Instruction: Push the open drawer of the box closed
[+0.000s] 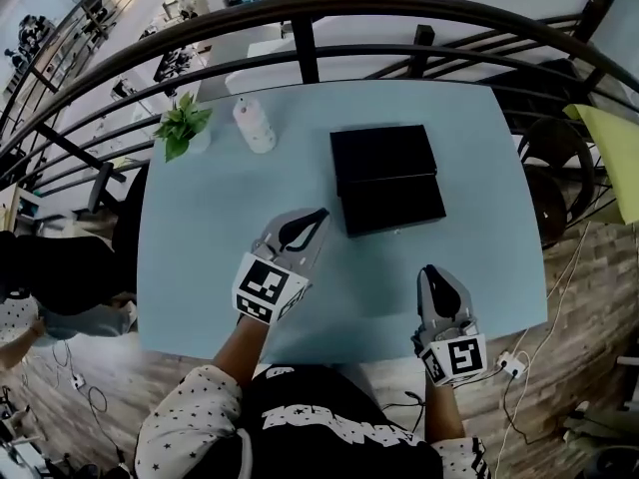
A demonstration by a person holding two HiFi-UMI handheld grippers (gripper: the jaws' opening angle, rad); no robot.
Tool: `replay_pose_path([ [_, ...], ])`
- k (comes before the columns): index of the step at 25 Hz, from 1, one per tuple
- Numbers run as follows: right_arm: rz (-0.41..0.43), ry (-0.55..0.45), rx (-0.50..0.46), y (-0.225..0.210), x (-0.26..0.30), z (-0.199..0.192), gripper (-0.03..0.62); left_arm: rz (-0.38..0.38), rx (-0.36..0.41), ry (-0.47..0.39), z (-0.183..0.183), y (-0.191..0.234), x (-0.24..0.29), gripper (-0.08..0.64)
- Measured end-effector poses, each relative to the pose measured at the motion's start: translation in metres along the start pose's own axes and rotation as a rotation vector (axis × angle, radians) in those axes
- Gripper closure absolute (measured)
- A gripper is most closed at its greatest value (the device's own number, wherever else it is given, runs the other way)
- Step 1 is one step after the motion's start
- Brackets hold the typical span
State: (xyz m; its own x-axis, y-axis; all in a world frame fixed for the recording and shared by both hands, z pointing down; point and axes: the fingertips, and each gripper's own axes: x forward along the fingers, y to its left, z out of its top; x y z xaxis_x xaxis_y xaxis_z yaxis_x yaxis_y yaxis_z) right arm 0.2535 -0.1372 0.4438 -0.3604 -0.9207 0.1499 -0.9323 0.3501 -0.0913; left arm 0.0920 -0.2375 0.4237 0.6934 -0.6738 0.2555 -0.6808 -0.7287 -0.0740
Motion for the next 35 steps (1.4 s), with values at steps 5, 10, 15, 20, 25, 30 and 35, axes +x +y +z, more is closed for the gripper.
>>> replay_pose_path([
  [5, -0.002, 0.033, 0.01, -0.006, 0.028, -0.018, 0.575, 0.002, -0.021, 0.019, -0.018, 0.024, 0.027, 0.56],
  [10, -0.023, 0.071, 0.004, -0.013, 0.048, -0.038, 0.568, 0.022, -0.048, 0.069, -0.049, 0.045, 0.054, 0.56],
  [15, -0.06, 0.126, -0.006, -0.022, 0.064, -0.061, 0.549, 0.044, -0.089, 0.1, -0.072, 0.059, 0.085, 0.56],
  [20, -0.084, 0.167, 0.014, -0.025, 0.079, -0.083, 0.541, 0.06, -0.129, 0.13, -0.094, 0.073, 0.111, 0.56],
  [25, -0.086, 0.216, -0.01, -0.03, 0.096, -0.1, 0.518, 0.088, -0.142, 0.168, -0.104, 0.086, 0.135, 0.56],
  [30, -0.091, 0.267, -0.039, -0.033, 0.111, -0.121, 0.512, 0.094, -0.179, 0.192, -0.116, 0.088, 0.147, 0.56],
  [35, -0.105, 0.325, -0.065, -0.041, 0.126, -0.132, 0.486, 0.083, -0.201, 0.197, -0.115, 0.087, 0.15, 0.56],
])
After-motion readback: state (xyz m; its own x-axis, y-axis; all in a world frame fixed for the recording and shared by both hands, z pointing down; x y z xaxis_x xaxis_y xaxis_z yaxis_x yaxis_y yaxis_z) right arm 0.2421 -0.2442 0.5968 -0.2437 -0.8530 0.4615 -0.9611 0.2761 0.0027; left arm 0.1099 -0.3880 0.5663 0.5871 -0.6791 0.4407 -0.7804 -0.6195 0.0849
